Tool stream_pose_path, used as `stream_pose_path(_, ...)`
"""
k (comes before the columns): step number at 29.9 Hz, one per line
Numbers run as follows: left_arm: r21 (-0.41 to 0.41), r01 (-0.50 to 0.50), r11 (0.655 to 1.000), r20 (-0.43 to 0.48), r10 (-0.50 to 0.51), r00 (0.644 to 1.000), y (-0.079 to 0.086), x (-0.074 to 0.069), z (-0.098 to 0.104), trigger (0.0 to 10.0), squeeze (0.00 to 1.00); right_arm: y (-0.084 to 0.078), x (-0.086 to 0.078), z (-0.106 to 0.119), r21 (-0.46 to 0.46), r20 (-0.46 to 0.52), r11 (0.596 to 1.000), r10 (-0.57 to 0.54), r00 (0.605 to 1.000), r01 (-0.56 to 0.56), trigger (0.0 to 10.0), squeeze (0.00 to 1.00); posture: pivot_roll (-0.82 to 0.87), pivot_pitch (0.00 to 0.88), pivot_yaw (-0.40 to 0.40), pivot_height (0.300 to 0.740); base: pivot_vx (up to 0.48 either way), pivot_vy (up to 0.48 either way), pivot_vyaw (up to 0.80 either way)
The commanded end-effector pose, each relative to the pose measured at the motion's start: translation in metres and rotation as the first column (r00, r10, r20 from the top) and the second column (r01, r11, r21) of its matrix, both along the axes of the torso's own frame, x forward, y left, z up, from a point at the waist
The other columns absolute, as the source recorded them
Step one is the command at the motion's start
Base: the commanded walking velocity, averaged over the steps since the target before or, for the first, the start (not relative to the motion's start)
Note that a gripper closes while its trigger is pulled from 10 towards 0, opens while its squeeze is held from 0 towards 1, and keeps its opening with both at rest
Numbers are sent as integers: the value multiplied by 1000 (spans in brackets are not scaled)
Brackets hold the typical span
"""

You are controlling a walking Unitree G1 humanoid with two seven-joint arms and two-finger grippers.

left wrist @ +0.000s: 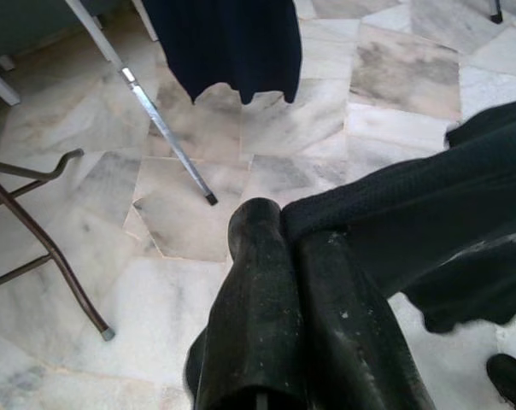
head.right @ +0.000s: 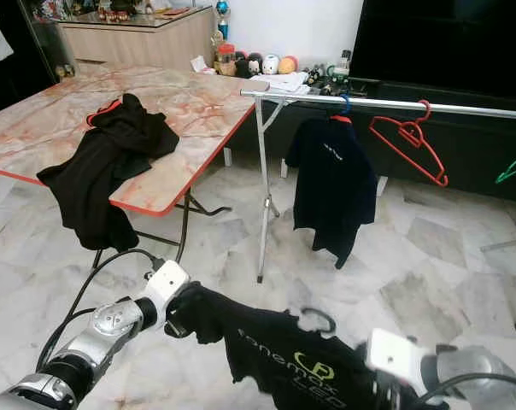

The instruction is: Hang hanger

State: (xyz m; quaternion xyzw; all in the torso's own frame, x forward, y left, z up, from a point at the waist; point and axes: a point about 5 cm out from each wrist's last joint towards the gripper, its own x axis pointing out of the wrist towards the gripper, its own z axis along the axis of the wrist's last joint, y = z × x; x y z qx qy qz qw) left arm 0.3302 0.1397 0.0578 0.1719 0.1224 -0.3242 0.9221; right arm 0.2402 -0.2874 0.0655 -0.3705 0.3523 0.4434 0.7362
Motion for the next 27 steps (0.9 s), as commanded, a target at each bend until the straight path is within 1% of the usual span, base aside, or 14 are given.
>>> stream_pose_path(1, 24, -25, 999, -2, 25, 1000, 11, 0, -1, 0, 0, -8, 1, -2, -60, 16, 998, -33, 999, 34, 0, 0, -86, 37, 44, 740, 0, 0, 0)
stream_pose_path(4, 10, -43, 999, 15, 43, 999, 11, 2, 2, 0, 0, -8, 3, -6, -66, 27, 996, -62, 998, 63, 0, 0, -86, 38, 44, 740, 0, 0, 0)
stream_pose_path(5, -6, -76, 997, 47, 76, 996, 12, 5, 7, 0, 0, -9, 4, -12, -87, 39, 990, -104, 994, 107, 0, 0, -84, 38, 43, 740, 0, 0, 0)
stream_pose_path(7, -11, -87, 996, 58, 87, 995, 13, 7, 9, 0, 0, -9, 4, -15, -95, 45, 988, -118, 992, 122, 0, 0, -84, 38, 43, 740, 0, 0, 0)
stream_pose_path(8, -37, -133, 990, 90, 136, 987, 16, 11, 16, 0, 0, -11, 11, -18, -77, 113, 965, -240, 964, 249, 0, 0, -81, 38, 40, 740, 0, 0, 0)
stream_pose_path(9, -41, -154, 987, 106, 158, 982, 18, 14, 19, 0, 0, -12, 17, -19, -34, 149, 934, -346, 926, 355, 0, 0, -81, 38, 40, 740, 0, 0, 0)
stream_pose_path(10, -42, -167, 985, 116, 171, 978, 19, 15, 21, 0, 0, -12, 20, -20, -4, 166, 906, -416, 894, 423, 0, 0, -81, 38, 40, 740, 0, 0, 0)
stream_pose_path(11, -38, -198, 980, 131, 201, 971, 23, 17, 23, 0, 0, -10, 24, -21, 80, 180, 858, -513, 840, 507, 0, 0, -82, 40, 39, 740, 0, 0, 0)
stream_pose_path(12, -40, -227, 973, 137, 230, 963, 26, 18, 24, 0, 0, -9, 26, -21, 140, 176, 818, -574, 799, 557, 0, 0, -80, 40, 38, 740, 0, 0, 0)
stream_pose_path(13, -42, -247, 968, 142, 251, 958, 28, 19, 25, 0, 0, -8, 27, -21, 181, 169, 787, -616, 769, 590, 0, 0, -80, 40, 38, 740, 0, 0, 0)
stream_pose_path(27, -42, -247, 968, 142, 251, 958, 28, 19, 25, 0, 0, -8, 27, -21, 181, 169, 787, -616, 769, 590, 0, 0, -80, 40, 38, 740, 0, 0, 0)
